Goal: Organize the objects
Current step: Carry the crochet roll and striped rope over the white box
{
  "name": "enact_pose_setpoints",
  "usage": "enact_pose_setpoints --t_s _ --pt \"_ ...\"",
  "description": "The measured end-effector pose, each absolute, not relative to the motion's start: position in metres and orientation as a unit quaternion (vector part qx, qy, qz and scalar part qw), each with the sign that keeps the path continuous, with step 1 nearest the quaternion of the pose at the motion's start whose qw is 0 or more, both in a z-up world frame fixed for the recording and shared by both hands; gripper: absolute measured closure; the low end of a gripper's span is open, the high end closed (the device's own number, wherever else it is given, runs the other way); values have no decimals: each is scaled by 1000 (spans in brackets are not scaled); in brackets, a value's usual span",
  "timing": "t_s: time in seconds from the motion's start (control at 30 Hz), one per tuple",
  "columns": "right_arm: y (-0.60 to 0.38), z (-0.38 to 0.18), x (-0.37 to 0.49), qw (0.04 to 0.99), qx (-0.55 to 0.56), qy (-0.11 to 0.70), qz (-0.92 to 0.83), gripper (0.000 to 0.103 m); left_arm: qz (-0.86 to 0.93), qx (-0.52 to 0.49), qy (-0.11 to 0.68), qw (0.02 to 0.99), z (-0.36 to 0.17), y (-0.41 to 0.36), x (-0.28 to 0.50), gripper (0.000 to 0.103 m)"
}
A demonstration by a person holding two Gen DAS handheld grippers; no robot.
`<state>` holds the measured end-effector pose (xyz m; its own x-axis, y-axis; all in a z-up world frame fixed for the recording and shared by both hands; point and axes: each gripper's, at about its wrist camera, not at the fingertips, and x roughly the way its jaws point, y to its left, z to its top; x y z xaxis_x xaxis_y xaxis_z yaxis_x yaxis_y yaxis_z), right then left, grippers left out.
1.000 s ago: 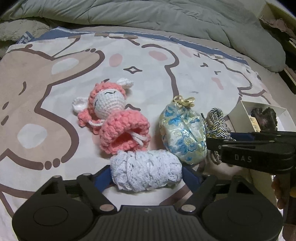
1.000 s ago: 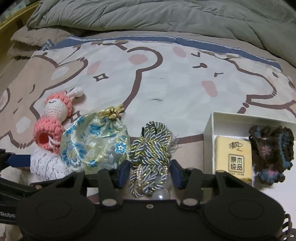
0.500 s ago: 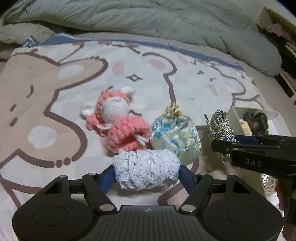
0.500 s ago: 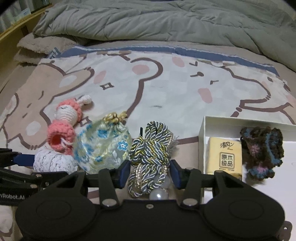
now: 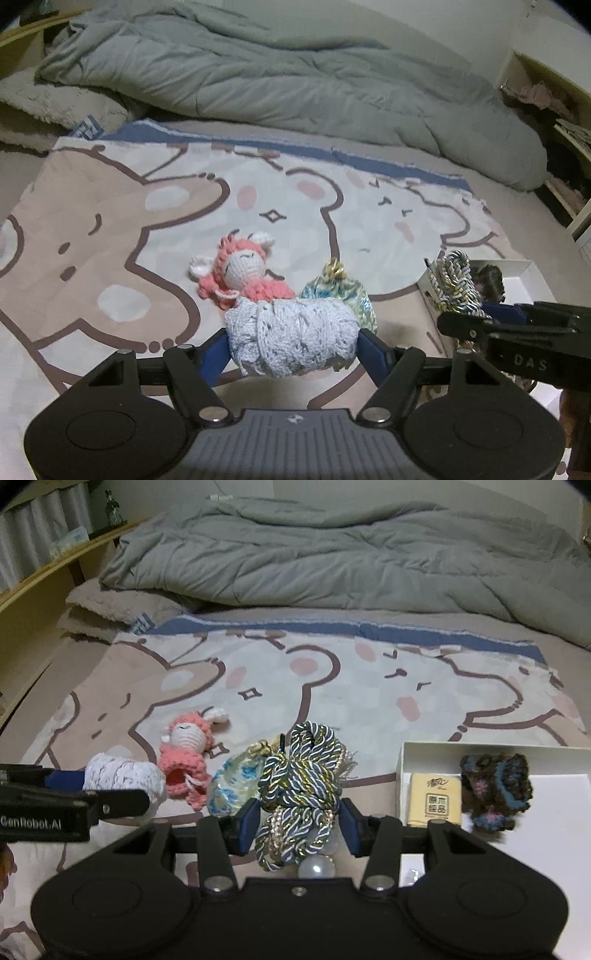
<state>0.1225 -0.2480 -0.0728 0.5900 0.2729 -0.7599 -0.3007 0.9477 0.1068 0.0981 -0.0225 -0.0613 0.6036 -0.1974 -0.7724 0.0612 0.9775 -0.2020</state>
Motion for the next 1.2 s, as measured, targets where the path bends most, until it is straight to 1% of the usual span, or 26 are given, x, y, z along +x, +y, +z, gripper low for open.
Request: enact_pose_setpoints --t_s 0.37,0.83,1.2 --pt "-261 -40 86 909 -6 382 168 56 -71 -63 410 907 -37 -25 74 30" --pt "-277 -21 59 917 -2 360 174 56 -79 -52 389 916 -23 -41 49 30" --pt "-311 -7 47 927 4 341 154 55 -106 -69 376 918 -11 -76 45 30"
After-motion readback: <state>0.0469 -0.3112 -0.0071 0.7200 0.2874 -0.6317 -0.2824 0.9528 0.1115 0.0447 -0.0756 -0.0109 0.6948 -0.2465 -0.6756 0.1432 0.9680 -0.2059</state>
